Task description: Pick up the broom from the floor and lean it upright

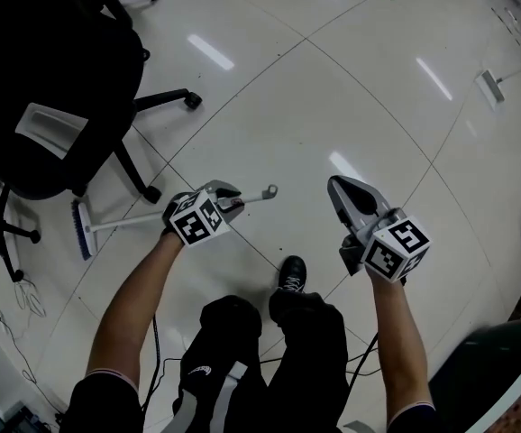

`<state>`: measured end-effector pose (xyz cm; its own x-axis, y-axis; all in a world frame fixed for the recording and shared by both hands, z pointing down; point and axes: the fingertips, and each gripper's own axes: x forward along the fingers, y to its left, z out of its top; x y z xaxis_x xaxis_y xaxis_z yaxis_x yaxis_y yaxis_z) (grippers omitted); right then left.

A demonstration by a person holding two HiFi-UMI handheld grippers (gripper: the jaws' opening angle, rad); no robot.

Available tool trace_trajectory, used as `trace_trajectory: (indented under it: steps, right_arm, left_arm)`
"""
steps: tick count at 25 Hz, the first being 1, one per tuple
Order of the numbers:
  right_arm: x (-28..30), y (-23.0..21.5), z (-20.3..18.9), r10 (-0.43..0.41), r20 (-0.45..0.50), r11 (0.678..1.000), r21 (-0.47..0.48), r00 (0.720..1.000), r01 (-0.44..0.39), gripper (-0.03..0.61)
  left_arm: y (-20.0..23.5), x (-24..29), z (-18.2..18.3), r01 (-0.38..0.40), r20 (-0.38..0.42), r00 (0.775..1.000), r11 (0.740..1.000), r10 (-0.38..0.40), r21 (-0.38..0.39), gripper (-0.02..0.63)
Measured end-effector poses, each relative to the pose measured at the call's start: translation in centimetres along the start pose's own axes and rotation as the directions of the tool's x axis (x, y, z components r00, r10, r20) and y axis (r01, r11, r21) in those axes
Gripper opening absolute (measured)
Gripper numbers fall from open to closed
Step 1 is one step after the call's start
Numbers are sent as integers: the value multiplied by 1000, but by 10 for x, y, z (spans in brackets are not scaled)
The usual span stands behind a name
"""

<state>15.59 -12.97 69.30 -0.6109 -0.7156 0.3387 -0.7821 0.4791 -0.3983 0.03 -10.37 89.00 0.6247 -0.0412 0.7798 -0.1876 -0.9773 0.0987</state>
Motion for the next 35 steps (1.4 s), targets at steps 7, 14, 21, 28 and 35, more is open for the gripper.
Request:
trace_trajectory:
  steps: [7, 14, 21, 28, 35]
  right_arm:
    - [-13, 59, 108, 65, -13, 998, 0, 998, -65, 6]
    - [-17, 124, 218, 168, -26, 985, -32, 985, -169, 6]
    - [2, 193, 276, 338, -79, 938, -60, 938, -343, 6]
    - [22, 257, 304, 484, -174, 857, -107, 858, -505, 6]
    - [58, 335, 309, 588, -229, 772, -129, 776, -623, 6]
  left_arm:
    - [4, -134, 89, -74, 98, 992, 995, 80, -64, 101]
    - [13, -260, 154, -206, 143, 963, 966, 228, -154, 100]
    - [22, -368, 166, -398, 131, 882, 865, 452, -305, 100]
    - [23, -471, 138, -594, 30, 729, 655, 683, -468, 95]
    - [12, -556, 94, -678, -60, 556, 411, 829, -609, 94]
